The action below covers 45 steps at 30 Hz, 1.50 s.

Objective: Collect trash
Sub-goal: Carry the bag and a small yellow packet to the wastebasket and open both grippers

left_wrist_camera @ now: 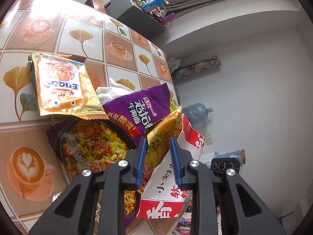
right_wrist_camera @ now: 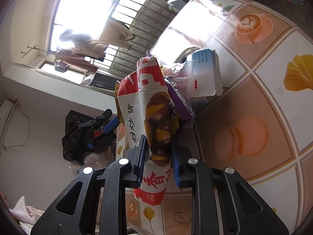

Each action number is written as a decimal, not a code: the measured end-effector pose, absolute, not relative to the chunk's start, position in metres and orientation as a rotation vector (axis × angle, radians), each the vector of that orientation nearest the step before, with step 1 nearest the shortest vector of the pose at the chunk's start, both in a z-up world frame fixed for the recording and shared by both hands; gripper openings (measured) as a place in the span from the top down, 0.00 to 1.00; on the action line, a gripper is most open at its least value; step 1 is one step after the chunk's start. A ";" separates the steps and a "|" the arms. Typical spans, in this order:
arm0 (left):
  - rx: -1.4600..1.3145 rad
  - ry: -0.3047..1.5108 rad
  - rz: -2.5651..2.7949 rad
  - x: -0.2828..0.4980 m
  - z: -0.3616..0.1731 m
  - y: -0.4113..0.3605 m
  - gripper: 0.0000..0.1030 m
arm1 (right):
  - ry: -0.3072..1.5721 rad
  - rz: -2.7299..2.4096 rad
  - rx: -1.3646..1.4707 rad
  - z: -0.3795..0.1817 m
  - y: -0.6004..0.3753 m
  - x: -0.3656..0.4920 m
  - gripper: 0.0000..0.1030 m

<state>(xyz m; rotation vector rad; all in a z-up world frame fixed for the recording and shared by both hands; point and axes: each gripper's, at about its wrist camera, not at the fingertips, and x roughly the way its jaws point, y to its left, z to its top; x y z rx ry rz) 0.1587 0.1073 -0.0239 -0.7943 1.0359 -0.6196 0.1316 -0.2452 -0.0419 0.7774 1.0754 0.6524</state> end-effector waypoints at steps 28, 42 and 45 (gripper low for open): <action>-0.632 0.789 -0.696 0.140 0.053 0.088 1.00 | 0.879 0.739 0.958 -0.015 -0.291 0.114 0.79; -0.429 0.815 -0.980 0.174 0.097 -0.094 1.00 | 0.597 0.377 1.093 -0.014 -0.443 0.032 0.79; -0.359 0.846 -1.033 0.178 0.098 -0.155 1.00 | 0.537 0.196 1.109 -0.022 -0.488 0.006 0.79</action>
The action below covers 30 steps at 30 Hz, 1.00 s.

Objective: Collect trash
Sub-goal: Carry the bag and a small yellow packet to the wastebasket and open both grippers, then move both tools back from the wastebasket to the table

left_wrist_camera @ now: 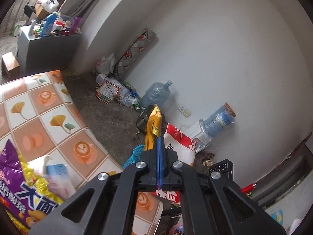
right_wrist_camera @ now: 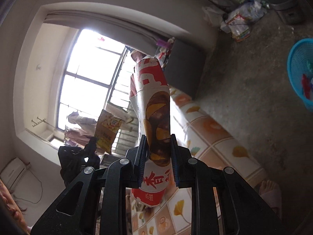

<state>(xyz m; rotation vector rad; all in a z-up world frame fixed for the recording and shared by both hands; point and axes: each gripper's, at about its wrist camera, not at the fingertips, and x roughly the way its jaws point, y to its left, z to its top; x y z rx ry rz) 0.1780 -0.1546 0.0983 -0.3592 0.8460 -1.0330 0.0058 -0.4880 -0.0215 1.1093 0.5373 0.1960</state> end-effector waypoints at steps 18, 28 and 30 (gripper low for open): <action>0.115 1.117 -1.100 0.188 -0.030 -0.507 1.00 | 0.770 -0.682 0.653 -0.108 -0.614 0.041 0.78; 0.231 1.310 -0.998 0.206 -0.141 -0.583 0.59 | 0.885 -0.804 0.585 -0.180 -0.650 0.062 0.46; 0.204 1.327 -1.013 0.205 -0.144 -0.579 0.58 | 0.835 -0.789 0.636 -0.174 -0.650 0.050 0.43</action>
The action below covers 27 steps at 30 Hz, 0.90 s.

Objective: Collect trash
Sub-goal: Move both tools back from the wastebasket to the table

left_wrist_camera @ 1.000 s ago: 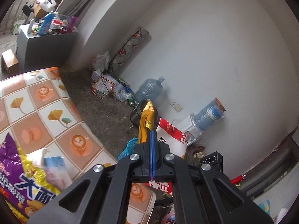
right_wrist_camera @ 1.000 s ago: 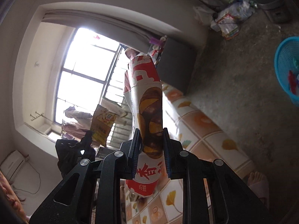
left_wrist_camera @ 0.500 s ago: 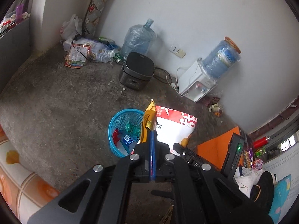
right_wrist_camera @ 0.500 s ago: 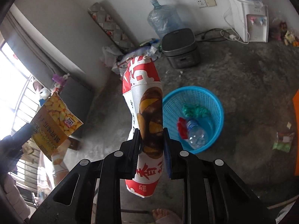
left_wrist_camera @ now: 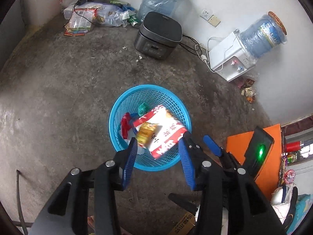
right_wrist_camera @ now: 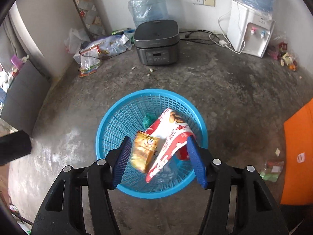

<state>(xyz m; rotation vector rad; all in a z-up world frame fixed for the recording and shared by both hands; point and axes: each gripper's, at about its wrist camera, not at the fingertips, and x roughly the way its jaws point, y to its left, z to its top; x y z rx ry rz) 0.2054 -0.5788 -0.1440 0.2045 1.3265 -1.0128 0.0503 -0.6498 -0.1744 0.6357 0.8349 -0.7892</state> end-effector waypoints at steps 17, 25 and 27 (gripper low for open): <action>0.162 1.104 -1.040 0.196 -0.032 -0.492 0.34 | 0.597 -0.667 0.742 -0.081 -0.599 0.025 0.37; 0.064 0.895 -0.960 0.188 0.048 -0.355 0.21 | 0.448 -0.533 0.543 -0.007 -0.515 0.025 0.09; 0.032 0.844 -0.923 0.184 0.062 -0.311 0.20 | 0.422 -0.491 0.511 0.004 -0.494 0.026 0.08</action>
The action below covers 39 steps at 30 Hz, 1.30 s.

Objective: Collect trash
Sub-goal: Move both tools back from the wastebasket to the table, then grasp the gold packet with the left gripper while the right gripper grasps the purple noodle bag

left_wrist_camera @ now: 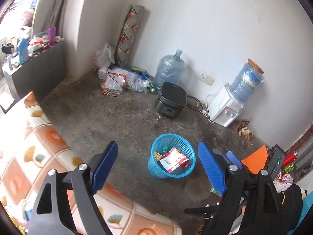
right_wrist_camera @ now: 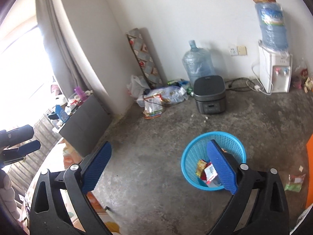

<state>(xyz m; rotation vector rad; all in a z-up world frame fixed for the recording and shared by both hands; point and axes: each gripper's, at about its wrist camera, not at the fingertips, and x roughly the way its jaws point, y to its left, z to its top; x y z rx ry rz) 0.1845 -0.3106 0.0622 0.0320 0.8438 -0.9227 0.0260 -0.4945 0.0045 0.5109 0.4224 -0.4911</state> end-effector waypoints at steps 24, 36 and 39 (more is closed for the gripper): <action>-0.286 0.767 -0.303 0.077 0.046 0.106 0.20 | 0.691 0.407 0.478 0.026 -0.280 0.094 0.12; -0.274 0.847 -0.409 0.080 0.000 0.105 0.20 | 0.886 0.452 0.560 -0.012 -0.244 0.089 0.36; -0.286 0.879 -0.415 0.086 -0.012 0.108 0.20 | 0.944 0.455 0.577 -0.024 -0.232 0.092 0.45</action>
